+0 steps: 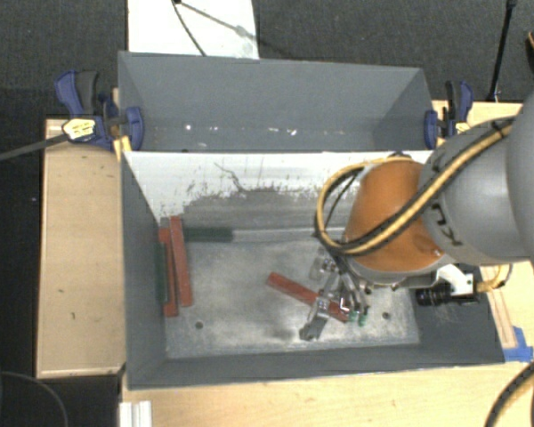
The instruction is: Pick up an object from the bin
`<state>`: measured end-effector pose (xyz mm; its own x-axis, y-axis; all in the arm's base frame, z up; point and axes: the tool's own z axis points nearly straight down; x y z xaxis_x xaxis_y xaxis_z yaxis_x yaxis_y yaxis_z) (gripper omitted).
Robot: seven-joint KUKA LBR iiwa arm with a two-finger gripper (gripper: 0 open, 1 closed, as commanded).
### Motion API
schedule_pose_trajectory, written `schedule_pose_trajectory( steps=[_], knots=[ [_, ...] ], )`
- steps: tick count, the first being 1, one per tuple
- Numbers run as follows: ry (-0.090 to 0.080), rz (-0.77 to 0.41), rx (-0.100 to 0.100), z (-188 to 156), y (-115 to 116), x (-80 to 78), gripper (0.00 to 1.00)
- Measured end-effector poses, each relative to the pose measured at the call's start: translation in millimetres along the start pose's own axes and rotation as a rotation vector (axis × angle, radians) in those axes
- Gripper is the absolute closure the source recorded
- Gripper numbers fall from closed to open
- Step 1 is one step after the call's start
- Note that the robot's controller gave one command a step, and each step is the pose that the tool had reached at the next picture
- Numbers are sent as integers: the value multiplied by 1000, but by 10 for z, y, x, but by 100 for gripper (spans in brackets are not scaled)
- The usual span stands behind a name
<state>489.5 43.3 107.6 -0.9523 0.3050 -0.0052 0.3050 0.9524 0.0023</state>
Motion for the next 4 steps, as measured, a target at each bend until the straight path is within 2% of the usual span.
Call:
schedule_pose_trajectory(
  steps=[1, 2, 3, 4],
  knots=[
    [7, 438, 5, 386, -9, 100, 0],
    [8, 437, 5, 385, -12, 101, 0],
    [8, 437, 5, 386, -11, 103, 100],
    [2, 435, 2, 260, -12, 101, 100]
  ],
)
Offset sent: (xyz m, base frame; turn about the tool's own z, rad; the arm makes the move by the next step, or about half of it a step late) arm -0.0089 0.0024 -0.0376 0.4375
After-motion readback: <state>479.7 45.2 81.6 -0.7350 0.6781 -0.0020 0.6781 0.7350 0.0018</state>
